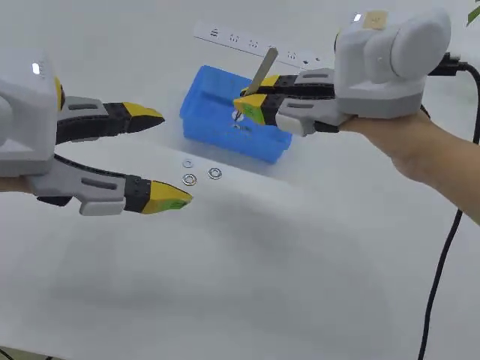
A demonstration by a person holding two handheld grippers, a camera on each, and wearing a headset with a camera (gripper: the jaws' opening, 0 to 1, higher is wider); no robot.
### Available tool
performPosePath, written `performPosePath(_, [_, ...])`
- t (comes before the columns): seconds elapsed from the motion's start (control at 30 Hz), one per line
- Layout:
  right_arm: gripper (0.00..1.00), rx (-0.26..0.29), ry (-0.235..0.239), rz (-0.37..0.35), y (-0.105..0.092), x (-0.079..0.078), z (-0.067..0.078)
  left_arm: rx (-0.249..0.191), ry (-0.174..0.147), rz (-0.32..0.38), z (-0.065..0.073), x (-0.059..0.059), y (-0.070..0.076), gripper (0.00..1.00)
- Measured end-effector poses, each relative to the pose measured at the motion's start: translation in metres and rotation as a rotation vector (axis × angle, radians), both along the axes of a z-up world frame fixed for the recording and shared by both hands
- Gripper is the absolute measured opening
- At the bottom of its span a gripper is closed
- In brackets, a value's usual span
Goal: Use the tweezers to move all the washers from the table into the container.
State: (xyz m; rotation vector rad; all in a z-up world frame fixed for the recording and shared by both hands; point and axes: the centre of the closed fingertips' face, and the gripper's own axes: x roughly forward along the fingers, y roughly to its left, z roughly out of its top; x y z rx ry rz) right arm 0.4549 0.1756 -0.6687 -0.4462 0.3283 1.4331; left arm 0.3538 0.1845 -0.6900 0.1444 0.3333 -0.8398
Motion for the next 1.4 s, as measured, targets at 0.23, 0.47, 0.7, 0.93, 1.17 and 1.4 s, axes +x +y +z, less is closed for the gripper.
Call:
performPosePath(0.23, [0.09, -0.004, 0.038, -0.020, 0.004, 0.037, -0.015, -0.112, -0.059, 0.032, 0.033, 0.001, -0.007, 0.98])
performPosePath(0.47, [0.09, -0.045, 0.092, -0.071, 0.009, 0.065, -0.053, -0.177, -0.063, 0.145, 0.029, 0.010, 0.019, 1.00])
performPosePath(0.7, [0.09, -0.098, 0.098, -0.088, 0.011, 0.074, -0.082, -0.226, -0.094, 0.227, 0.034, 0.010, 0.036, 1.00])
performPosePath(0.93, [0.09, -0.119, 0.088, -0.083, 0.014, 0.072, -0.087, -0.170, -0.086, 0.197, 0.026, 0.004, 0.034, 1.00])
performPosePath(1.17, [0.10, -0.130, 0.080, -0.077, 0.014, 0.069, -0.087, -0.149, -0.110, 0.221, 0.031, 0.009, 0.036, 1.00])
performPosePath(1.4, [0.10, -0.116, 0.097, -0.100, 0.015, 0.072, -0.085, -0.184, -0.142, 0.261, 0.049, 0.016, 0.045, 1.00])
